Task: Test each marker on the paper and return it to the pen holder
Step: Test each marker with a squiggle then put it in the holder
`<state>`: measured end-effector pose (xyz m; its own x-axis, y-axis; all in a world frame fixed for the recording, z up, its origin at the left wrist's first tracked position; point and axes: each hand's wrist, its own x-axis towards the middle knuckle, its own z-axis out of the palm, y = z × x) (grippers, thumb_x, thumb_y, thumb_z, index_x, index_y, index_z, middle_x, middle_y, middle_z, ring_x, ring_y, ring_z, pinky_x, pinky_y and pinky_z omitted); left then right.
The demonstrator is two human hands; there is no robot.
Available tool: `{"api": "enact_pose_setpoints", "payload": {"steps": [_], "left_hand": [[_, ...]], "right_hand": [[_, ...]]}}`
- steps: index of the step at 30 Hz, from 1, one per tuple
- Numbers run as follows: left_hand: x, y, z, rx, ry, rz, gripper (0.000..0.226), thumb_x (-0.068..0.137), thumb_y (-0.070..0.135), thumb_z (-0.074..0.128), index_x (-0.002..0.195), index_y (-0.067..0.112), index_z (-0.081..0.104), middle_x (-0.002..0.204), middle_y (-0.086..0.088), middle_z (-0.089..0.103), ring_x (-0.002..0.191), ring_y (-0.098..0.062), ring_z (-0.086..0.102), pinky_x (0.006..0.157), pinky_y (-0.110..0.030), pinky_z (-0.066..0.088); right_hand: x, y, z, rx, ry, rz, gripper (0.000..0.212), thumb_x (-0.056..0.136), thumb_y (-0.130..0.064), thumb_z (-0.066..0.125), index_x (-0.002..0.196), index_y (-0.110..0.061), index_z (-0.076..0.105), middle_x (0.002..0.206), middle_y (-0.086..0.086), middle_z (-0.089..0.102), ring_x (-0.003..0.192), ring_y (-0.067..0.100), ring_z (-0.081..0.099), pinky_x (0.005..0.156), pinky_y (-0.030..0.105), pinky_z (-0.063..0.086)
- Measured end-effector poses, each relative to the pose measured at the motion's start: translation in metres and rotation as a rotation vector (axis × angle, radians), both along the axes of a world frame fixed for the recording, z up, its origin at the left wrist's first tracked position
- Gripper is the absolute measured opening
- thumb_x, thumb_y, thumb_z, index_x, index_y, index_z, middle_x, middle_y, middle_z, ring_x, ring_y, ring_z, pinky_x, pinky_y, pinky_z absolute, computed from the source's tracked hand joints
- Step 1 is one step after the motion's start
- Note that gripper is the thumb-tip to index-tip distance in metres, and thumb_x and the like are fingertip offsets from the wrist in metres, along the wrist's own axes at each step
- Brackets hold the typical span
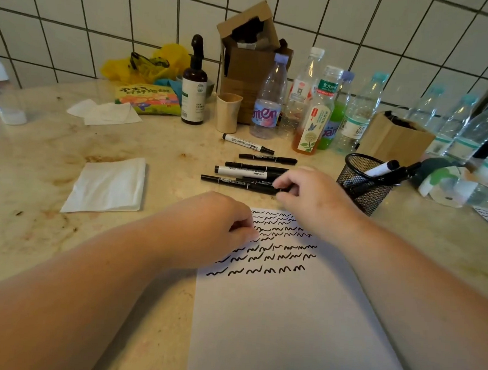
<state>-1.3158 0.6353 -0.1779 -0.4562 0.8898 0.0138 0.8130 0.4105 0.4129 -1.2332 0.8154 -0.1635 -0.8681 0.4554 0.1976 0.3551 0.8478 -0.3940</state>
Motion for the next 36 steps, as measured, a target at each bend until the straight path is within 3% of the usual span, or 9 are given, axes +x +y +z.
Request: {"api": "enact_pose_setpoints", "payload": {"steps": [4, 8, 13, 17, 21, 25, 30, 32, 36], "left_hand": [[0.001, 0.001, 0.002, -0.032, 0.026, -0.002, 0.025, 0.095, 0.05, 0.047, 0.102, 0.035, 0.067, 0.088, 0.011, 0.068, 0.078, -0.006, 0.061, 0.076, -0.032, 0.056], [0.0, 0.001, 0.002, -0.021, 0.038, -0.012, 0.027, 0.095, 0.05, 0.047, 0.101, 0.034, 0.068, 0.089, 0.009, 0.068, 0.08, -0.009, 0.061, 0.076, -0.034, 0.055], [0.0, 0.001, 0.0, -0.004, 0.044, -0.013, 0.027, 0.095, 0.05, 0.047, 0.099, 0.033, 0.068, 0.086, 0.009, 0.068, 0.077, -0.008, 0.06, 0.074, -0.033, 0.055], [-0.001, 0.0, 0.0, 0.005, 0.022, -0.009, 0.025, 0.095, 0.049, 0.049, 0.099, 0.033, 0.068, 0.088, 0.01, 0.068, 0.078, -0.007, 0.061, 0.075, -0.033, 0.056], [0.0, 0.0, -0.001, 0.009, 0.011, 0.001, 0.025, 0.094, 0.051, 0.049, 0.099, 0.035, 0.068, 0.087, 0.012, 0.069, 0.078, -0.005, 0.062, 0.075, -0.031, 0.056], [0.0, 0.0, -0.001, 0.033, -0.005, 0.017, 0.027, 0.094, 0.054, 0.049, 0.103, 0.036, 0.068, 0.086, 0.015, 0.067, 0.075, -0.001, 0.061, 0.069, -0.023, 0.054], [0.005, 0.0, 0.003, 0.043, -0.022, -0.007, 0.028, 0.091, 0.057, 0.048, 0.101, 0.038, 0.066, 0.08, 0.014, 0.064, 0.072, -0.003, 0.058, 0.062, -0.021, 0.048], [0.009, 0.001, 0.005, 0.063, -0.053, -0.015, 0.025, 0.089, 0.058, 0.05, 0.099, 0.04, 0.065, 0.075, 0.013, 0.062, 0.067, -0.004, 0.056, 0.057, -0.022, 0.044], [0.014, 0.002, 0.008, 0.091, -0.038, -0.037, 0.03, 0.086, 0.058, 0.051, 0.11, 0.042, 0.061, 0.08, 0.013, 0.062, 0.072, -0.004, 0.058, 0.059, -0.02, 0.045]], "right_hand": [[-0.028, -0.004, -0.003, 0.038, -0.084, 0.035, 0.026, 0.096, -0.023, 0.061, 0.121, -0.027, 0.064, 0.11, -0.008, 0.051, 0.095, 0.014, 0.054, 0.085, 0.034, 0.05], [-0.044, -0.006, -0.009, 0.142, -0.126, 0.009, 0.022, 0.095, -0.029, 0.064, 0.117, -0.027, 0.068, 0.12, -0.004, 0.054, 0.099, 0.013, 0.049, 0.081, 0.028, 0.04], [-0.05, -0.012, -0.007, 0.187, -0.215, -0.044, 0.019, 0.093, -0.036, 0.066, 0.107, -0.025, 0.072, 0.111, -0.002, 0.056, 0.096, 0.016, 0.052, 0.073, 0.028, 0.038], [-0.042, -0.016, 0.002, 0.134, -0.238, -0.101, 0.012, 0.089, -0.037, 0.069, 0.09, -0.026, 0.075, 0.097, -0.003, 0.07, 0.088, 0.015, 0.062, 0.067, 0.028, 0.047], [-0.005, -0.02, 0.02, -0.077, -0.133, -0.094, 0.015, 0.085, -0.036, 0.07, 0.078, -0.022, 0.072, 0.076, 0.0, 0.072, 0.067, 0.012, 0.061, 0.061, 0.029, 0.049], [0.039, -0.017, 0.018, -0.5, 0.055, -0.048, 0.009, 0.083, -0.02, 0.068, 0.075, -0.017, 0.067, 0.06, 0.002, 0.071, 0.054, 0.015, 0.06, 0.054, 0.03, 0.047], [0.072, -0.013, 0.001, -0.923, 0.217, 0.083, 0.02, 0.087, 0.006, 0.065, 0.081, -0.012, 0.072, 0.07, 0.016, 0.072, 0.061, 0.022, 0.063, 0.055, 0.028, 0.052], [0.075, -0.012, -0.002, -1.016, 0.298, 0.124, 0.016, 0.086, 0.005, 0.064, 0.087, -0.008, 0.073, 0.075, 0.02, 0.074, 0.064, 0.025, 0.067, 0.057, 0.028, 0.056], [0.073, -0.016, -0.005, -1.123, 0.368, 0.224, 0.014, 0.083, -0.021, 0.07, 0.088, -0.01, 0.078, 0.081, 0.025, 0.075, 0.066, 0.028, 0.072, 0.061, 0.03, 0.06]]}}
